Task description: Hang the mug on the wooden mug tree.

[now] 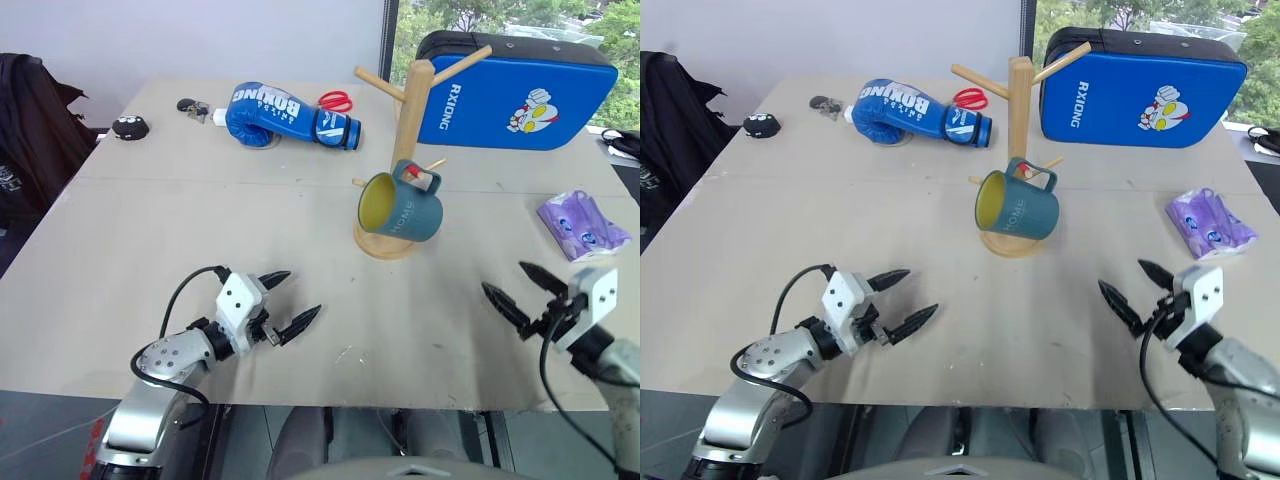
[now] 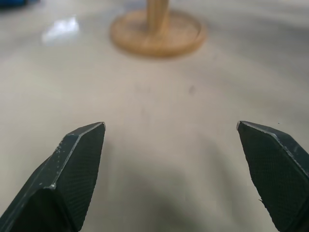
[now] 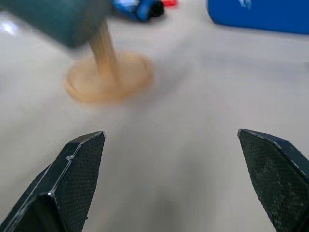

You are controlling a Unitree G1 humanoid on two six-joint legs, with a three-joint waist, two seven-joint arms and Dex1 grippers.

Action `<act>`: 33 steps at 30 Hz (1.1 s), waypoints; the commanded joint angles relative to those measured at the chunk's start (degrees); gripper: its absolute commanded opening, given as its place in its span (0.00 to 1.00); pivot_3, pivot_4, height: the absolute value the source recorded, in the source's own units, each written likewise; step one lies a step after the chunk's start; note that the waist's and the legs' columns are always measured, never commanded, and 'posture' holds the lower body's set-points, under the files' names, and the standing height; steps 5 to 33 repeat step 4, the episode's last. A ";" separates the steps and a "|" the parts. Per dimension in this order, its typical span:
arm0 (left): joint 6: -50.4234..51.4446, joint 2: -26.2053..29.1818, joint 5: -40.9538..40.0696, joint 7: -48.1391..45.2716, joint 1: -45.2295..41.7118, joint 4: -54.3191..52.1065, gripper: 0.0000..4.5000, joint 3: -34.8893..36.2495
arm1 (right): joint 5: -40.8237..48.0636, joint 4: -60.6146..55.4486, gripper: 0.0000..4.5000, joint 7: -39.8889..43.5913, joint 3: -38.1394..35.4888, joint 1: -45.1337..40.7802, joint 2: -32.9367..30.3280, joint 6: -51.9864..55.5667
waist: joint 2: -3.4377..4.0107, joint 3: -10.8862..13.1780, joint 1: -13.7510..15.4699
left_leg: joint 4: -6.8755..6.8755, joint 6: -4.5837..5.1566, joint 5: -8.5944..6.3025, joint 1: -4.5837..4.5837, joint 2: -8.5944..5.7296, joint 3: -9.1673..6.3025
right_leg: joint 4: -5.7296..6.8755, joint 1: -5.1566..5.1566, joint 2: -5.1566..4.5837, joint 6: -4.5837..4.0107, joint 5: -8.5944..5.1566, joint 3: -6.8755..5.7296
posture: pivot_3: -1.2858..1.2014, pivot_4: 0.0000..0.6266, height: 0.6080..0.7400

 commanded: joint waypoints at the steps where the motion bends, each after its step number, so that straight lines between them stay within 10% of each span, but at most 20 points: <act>1: -3.92 -0.54 1.51 -0.81 -0.66 0.89 1.00 -0.48 | 1.05 2.64 0.99 1.90 -0.19 -0.61 -0.40 -8.77 | 0.02 0.01 -0.12 | -0.01 0.00 0.00 0.04 0.00 -0.02 | 0.00 0.00 0.00 0.00 0.00 0.05 | 0.52 0.24 0.98; 33: -4.42 -1.13 2.16 -0.50 -1.48 2.07 1.00 -0.50 | 2.47 4.04 0.99 2.15 0.30 -0.78 -0.74 -9.87 | 0.03 0.00 0.00 | -0.03 0.00 0.00 0.14 0.02 -0.04 | 0.05 0.05 0.01 -0.01 0.00 0.04 | 0.52 0.24 0.98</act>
